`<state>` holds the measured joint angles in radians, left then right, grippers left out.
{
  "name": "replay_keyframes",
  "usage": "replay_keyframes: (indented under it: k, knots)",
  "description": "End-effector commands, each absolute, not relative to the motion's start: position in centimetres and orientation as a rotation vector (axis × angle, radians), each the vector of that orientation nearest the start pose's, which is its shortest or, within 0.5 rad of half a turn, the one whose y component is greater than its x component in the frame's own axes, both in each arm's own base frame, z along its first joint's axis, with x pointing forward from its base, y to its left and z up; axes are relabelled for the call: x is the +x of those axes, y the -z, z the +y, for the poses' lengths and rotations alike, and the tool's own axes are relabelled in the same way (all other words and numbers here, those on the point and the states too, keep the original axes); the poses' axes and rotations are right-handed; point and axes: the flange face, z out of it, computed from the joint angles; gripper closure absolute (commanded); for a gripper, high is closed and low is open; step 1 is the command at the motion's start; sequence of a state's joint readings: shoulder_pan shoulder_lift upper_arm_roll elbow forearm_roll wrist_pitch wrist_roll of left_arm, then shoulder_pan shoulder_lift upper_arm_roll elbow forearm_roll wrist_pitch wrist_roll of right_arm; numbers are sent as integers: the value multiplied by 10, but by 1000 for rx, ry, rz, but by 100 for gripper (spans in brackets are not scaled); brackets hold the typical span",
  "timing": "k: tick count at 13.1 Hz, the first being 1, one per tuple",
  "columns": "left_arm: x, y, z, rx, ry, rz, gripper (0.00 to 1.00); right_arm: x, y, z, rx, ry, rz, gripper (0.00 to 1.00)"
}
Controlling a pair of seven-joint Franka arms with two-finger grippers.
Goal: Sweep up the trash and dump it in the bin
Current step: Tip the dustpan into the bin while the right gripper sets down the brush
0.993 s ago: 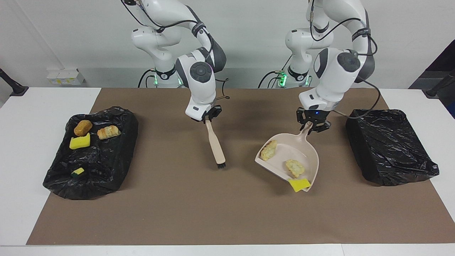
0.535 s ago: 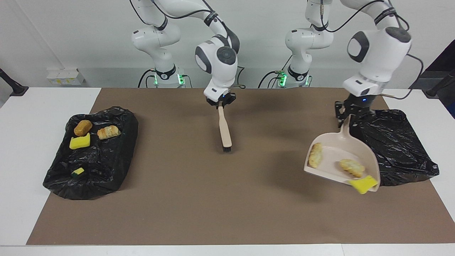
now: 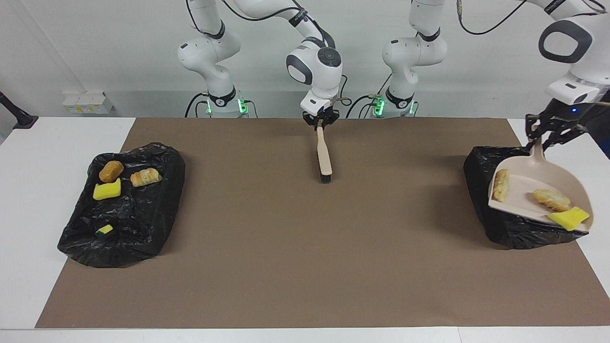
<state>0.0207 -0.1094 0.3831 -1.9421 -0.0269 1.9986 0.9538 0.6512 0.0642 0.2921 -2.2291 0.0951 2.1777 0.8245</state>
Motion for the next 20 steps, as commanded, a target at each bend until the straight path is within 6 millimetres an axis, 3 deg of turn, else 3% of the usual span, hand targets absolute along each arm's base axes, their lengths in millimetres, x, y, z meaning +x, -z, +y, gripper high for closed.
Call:
replay_keyframes:
  k: [1,3,6,10,14,18,20]
  knots:
    - [487,-550,252,-2779,70,1028,100,308,-342,419,-3156,-239,-47,0]
    - [480,-551,269,-2672,-43,1123,100,324,-360,417,-3159,-249,-14,0]
    - [479,-563,280,-2447,-270,1171,100,376,-417,394,-3161,-240,12,0]
    - [488,-572,274,-2208,-470,1224,100,446,-495,339,-3179,-178,-141,0]
    - [514,-583,225,-2000,-708,1261,100,504,-560,259,-3138,-105,-289,0]
    - [538,-617,180,-1916,-726,1260,100,541,-593,168,-3147,-52,-253,0]
    - [546,-633,150,-1928,-638,1307,100,552,-597,130,-3196,-30,-233,0]
